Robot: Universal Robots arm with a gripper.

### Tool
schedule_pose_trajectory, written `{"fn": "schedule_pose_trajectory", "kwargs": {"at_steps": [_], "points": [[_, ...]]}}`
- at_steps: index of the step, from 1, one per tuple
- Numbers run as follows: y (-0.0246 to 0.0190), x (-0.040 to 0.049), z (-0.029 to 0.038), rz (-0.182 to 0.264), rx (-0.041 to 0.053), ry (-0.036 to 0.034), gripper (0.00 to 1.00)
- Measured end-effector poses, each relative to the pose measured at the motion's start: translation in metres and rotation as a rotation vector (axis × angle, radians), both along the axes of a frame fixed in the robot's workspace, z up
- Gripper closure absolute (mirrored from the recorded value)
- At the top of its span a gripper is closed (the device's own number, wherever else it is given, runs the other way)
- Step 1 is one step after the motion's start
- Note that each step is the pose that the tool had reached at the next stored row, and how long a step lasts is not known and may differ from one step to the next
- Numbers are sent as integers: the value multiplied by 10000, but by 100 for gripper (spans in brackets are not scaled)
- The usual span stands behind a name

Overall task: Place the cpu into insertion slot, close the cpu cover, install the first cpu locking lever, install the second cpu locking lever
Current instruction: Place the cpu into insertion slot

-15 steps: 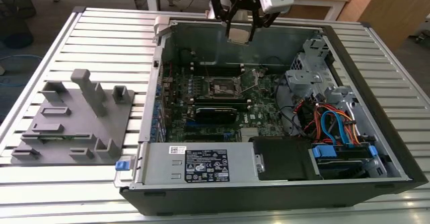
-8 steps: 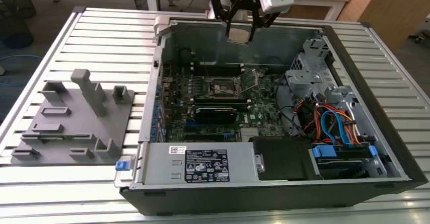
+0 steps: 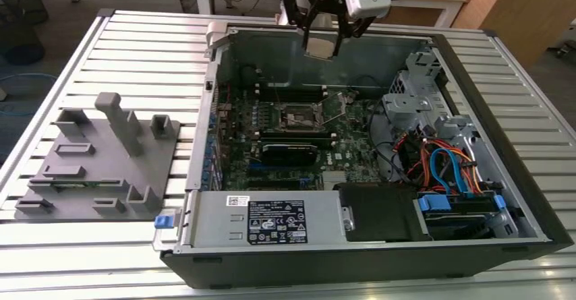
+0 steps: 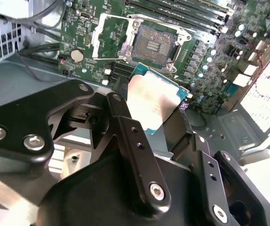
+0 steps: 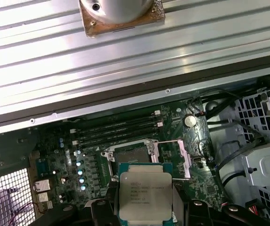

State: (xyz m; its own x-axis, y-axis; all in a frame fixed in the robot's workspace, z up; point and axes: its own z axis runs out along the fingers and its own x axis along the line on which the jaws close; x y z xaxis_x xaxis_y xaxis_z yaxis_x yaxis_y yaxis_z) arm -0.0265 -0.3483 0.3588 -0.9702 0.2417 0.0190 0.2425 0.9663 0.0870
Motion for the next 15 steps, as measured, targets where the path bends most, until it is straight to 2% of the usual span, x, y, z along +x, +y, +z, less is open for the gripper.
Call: {"fn": "schedule_pose_trajectory", "kwargs": {"at_steps": [2,8,13,15], "points": [[0,-6,0,-231,-1,2,46],[0,-33,-1,-317,-3,1,46],[0,-34,-4,-1192,-2,1,46],[0,-37,-5,-1398,-2,2,46]]}}
